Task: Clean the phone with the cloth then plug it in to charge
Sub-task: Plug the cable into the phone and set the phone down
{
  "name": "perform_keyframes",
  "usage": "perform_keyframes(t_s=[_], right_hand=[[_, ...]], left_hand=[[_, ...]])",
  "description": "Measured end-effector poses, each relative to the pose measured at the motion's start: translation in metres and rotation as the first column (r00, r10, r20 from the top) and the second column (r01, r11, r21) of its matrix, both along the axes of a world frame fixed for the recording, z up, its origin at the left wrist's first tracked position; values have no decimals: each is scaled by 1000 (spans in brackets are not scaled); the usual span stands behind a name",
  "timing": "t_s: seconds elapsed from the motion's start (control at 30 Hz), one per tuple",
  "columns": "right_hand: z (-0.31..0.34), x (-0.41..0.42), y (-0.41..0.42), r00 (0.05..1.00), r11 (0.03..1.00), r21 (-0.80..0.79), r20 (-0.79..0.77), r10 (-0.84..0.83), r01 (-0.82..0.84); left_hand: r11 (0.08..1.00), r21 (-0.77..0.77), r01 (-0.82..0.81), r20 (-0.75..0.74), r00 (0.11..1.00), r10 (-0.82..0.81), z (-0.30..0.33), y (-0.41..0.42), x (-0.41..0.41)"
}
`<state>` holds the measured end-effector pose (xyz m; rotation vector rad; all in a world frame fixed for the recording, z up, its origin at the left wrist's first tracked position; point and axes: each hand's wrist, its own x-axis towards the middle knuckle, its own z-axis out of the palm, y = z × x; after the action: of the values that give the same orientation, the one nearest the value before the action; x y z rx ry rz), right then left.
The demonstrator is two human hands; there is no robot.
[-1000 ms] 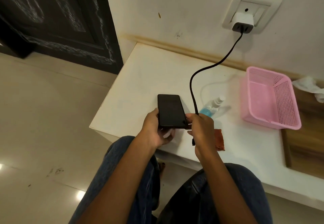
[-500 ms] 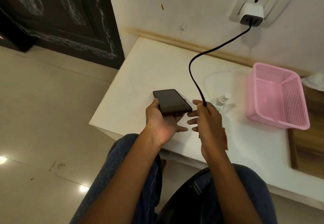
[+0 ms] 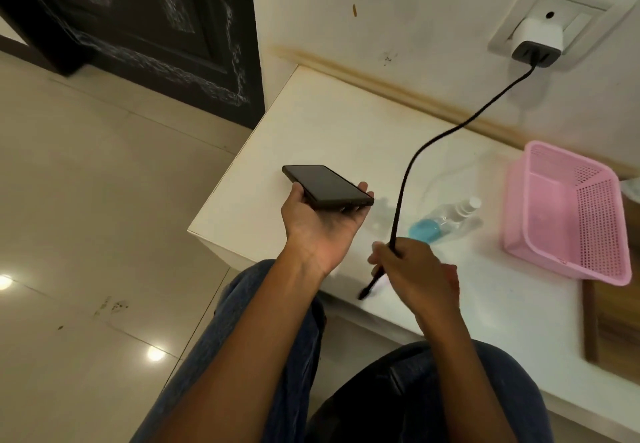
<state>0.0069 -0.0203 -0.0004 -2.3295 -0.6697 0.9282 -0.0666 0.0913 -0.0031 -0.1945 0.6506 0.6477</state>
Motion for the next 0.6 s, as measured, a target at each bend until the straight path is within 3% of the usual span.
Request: perform_keyframes(t_s=[0.1, 0.27, 0.4, 0.6], right_hand=[[-4, -3, 0, 985, 993, -60, -152, 87, -97], [1, -7, 1, 918, 995, -7, -387, 85, -95], [13, -6, 1, 869, 983, 169, -494, 24, 69], [35, -3, -1, 966, 833, 501, -218, -141, 235]], left_hand=[[999, -5, -33, 21, 999, 33, 2, 3, -2], [999, -1, -44, 9, 999, 44, 5, 5, -4], [999, -4, -41, -11, 999, 41, 7, 5, -4], [1000, 6, -18, -51, 999, 18, 9, 5, -3]])
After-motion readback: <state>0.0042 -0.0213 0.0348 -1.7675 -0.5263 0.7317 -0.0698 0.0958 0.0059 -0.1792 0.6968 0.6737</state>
